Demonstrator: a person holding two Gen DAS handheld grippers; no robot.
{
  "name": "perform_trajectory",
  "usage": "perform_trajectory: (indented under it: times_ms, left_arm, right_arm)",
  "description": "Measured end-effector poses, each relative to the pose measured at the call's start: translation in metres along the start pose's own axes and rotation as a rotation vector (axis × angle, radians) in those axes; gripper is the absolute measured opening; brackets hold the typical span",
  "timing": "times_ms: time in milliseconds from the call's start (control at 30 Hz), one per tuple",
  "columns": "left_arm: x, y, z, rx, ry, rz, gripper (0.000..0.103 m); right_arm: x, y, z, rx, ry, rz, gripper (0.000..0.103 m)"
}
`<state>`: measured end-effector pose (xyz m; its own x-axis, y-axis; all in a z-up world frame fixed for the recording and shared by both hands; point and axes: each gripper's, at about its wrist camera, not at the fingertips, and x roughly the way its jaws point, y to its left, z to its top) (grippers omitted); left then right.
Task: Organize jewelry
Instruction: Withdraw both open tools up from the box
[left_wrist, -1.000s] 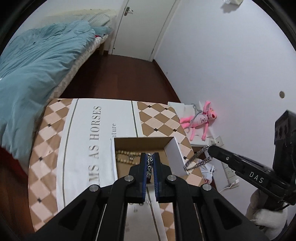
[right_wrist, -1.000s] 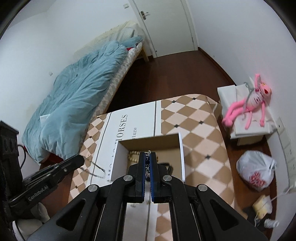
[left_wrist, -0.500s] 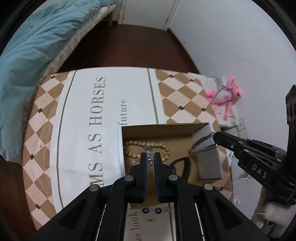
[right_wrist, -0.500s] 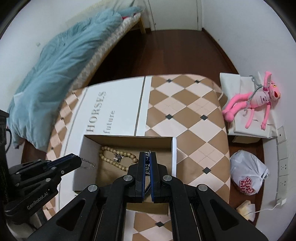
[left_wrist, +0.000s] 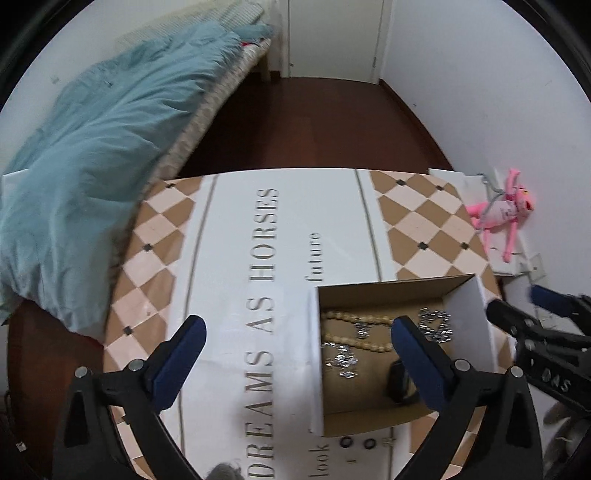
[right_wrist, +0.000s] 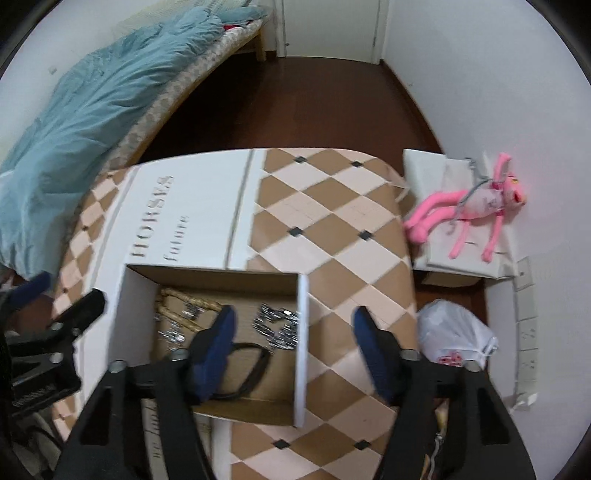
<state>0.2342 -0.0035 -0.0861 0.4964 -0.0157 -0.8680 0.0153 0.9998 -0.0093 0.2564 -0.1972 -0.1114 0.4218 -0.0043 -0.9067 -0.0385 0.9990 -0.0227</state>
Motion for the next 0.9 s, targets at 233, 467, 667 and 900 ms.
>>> perform_trajectory:
  times_ms: [233, 467, 667, 900]
  left_arm:
    - [0.006, -0.005, -0.023, 0.007, 0.005, 0.036, 0.103]
    - [0.008, -0.01, -0.037, -0.013, 0.015, 0.031, 0.103]
    - [-0.009, -0.011, -0.042, -0.029, -0.019, 0.024, 0.103]
    - [-0.045, -0.014, -0.048, -0.032, -0.088, 0.032, 0.103]
  right_arm:
    - [0.015, -0.002, -0.039, 0.011, 0.049, -0.07, 0.099]
    - [0.017, -0.007, -0.06, 0.052, 0.05, -0.062, 0.099]
    - [0.004, -0.008, -0.068, 0.068, 0.015, -0.063, 0.1]
    - [-0.032, -0.008, -0.075, 0.071, -0.066, -0.078, 0.1]
